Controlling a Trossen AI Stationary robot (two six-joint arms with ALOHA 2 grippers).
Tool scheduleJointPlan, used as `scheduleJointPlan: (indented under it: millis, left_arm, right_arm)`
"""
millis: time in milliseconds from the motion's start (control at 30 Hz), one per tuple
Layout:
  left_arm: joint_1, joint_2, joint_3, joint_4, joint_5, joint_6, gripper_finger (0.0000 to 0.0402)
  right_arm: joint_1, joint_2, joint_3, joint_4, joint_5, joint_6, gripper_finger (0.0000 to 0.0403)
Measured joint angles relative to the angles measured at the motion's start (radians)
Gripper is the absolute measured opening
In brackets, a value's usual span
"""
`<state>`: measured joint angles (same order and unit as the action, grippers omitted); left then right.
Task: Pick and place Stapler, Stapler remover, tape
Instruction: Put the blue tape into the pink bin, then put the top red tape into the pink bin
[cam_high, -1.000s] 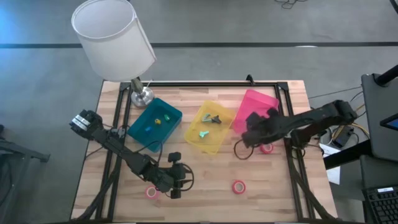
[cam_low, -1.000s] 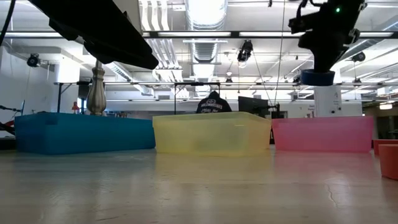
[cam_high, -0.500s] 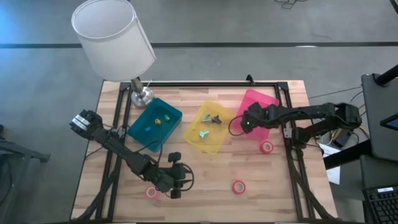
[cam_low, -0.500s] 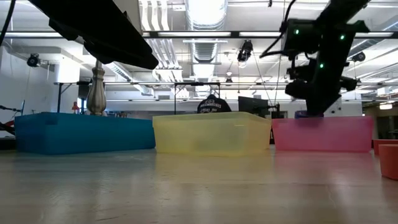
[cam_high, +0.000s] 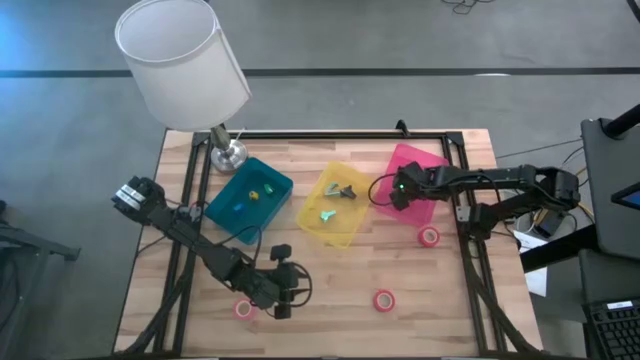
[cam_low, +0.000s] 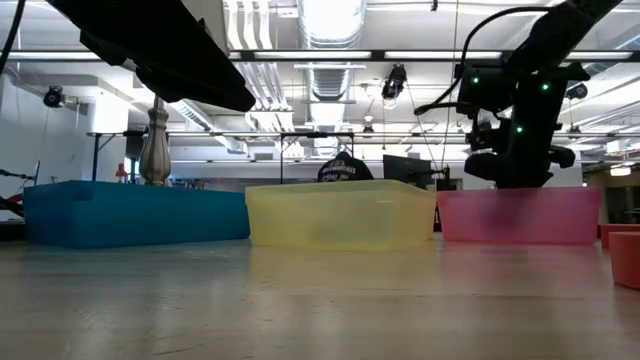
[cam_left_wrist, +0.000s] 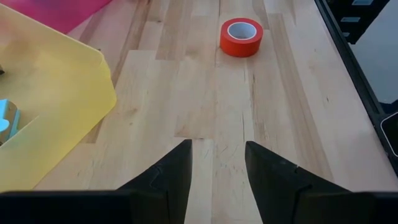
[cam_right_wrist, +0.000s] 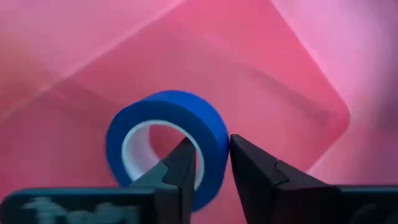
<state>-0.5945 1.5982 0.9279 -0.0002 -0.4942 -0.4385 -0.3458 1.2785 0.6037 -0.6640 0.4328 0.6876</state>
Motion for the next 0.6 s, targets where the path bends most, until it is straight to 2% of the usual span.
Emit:
scheduleJointPlan:
  millis: [300,467,600]
  left_arm:
    - [0.000,0.000,0.000,0.000,0.005,0.000,0.0152]
    - [0.000,0.000,0.000,0.000,0.004,0.001,0.0152]
    - [0.000,0.000,0.000,0.000,0.004,0.001,0.0151]
  right_arm:
    - [0.001,0.000,0.050,-0.034,-0.010,-0.002,0.0154]
    - [0.021,0.000,0.124,-0.153,-0.019,-0.013,0.0165]
    - [0.093,-0.008,0.168,-0.223,-0.027,-0.036,0.0166]
